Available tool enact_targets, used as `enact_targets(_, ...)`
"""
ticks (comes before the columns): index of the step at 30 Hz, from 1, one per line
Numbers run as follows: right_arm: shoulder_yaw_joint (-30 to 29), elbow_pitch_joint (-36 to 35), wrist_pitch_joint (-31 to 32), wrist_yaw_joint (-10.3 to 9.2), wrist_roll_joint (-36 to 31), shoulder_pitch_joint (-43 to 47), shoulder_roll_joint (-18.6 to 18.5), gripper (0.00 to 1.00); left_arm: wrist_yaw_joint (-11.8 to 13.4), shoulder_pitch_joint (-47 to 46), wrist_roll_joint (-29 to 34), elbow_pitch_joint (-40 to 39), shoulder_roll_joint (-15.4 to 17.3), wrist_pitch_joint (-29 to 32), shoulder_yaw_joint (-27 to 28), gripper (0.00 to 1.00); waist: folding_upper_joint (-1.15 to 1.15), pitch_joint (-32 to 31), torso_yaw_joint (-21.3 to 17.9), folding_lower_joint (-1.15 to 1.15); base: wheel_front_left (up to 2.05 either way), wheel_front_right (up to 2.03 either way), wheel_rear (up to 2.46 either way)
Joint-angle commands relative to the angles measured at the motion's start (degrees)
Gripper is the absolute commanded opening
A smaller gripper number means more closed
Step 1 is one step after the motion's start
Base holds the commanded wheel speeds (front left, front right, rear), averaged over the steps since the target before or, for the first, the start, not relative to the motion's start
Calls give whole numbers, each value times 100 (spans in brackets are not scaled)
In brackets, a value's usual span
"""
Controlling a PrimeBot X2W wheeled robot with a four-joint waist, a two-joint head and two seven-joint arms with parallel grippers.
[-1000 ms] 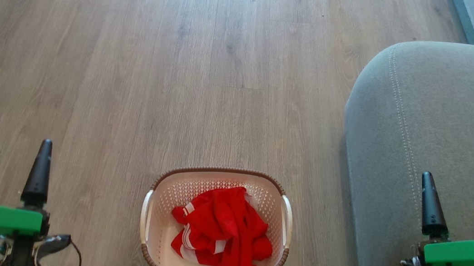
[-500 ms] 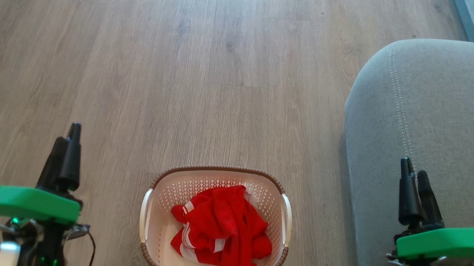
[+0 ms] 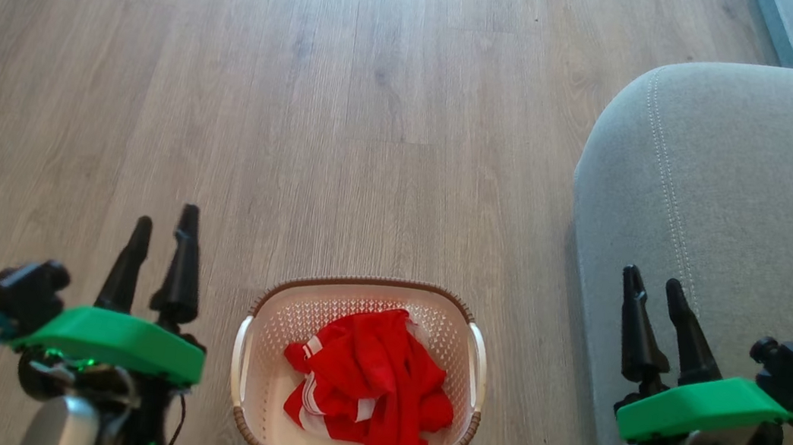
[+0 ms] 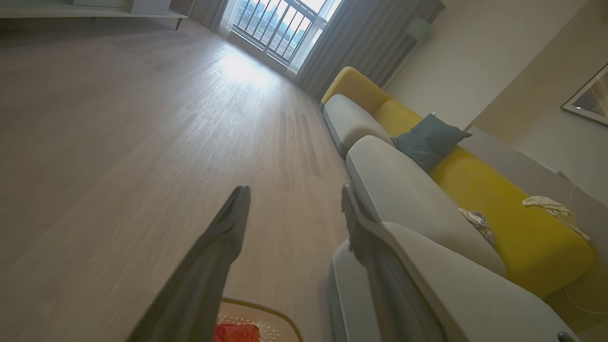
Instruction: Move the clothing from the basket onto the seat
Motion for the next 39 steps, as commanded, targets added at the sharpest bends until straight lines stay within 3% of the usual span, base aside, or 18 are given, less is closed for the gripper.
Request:
enact_targets(1,117,-217,-102,0,-200,-358,-57,100,76,-274,236,-277,105,-73,-14,100,0,2,-5,0,0,0,0)
enact_targets(13,248,-165,-306,0,-1012,-372,-62,100,810,-334,1102,130,495,-278,-923,100,0,-33,-11,0,0,0,0)
enact_targets(28,379,-228,-545,0,-1616,-437,-69,100,1701,-410,1991,-177,642,-516,-1193,100,0,-103,-22,0,0,0,0)
enact_targets(35,432,-213,-664,0,-1955,-437,-72,100,1868,-387,2442,-321,641,-635,-1305,100,0,-138,-38,0,0,0,0)
enact_targets(39,377,-80,-732,0,-1829,-419,-74,100,1739,-288,2544,-127,573,-704,-1306,100,0,-161,-45,0,0,0,0)
